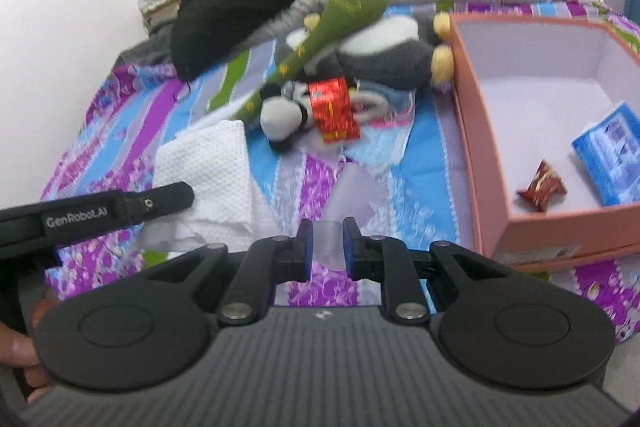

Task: Organize soft objects
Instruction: 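Carry the tissue and plastic wrapper with both tools over the pink box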

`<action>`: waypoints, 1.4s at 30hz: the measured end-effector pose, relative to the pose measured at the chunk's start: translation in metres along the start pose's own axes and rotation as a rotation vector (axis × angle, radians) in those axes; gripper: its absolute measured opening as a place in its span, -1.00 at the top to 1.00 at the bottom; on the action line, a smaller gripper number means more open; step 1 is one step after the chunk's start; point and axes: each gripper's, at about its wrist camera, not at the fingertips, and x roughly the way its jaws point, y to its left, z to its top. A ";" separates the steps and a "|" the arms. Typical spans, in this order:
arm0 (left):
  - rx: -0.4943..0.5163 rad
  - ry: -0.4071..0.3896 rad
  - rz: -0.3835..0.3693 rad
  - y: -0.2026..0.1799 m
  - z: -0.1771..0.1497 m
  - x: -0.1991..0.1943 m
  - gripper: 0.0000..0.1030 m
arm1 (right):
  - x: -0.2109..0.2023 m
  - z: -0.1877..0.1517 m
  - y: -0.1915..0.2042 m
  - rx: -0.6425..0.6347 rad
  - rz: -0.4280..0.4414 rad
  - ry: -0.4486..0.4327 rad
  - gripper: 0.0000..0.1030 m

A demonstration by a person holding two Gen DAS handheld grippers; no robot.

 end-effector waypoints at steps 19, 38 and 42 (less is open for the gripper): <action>0.189 -0.076 -0.236 -0.158 0.064 0.031 0.86 | -0.076 0.074 -0.089 0.044 -0.069 -0.242 0.63; 0.276 0.299 -0.249 -0.217 0.013 0.217 0.85 | 0.024 0.036 -0.224 0.290 -0.214 0.032 0.56; 0.289 0.360 -0.227 -0.217 0.005 0.236 0.75 | 0.030 0.028 -0.231 0.303 -0.207 0.056 0.46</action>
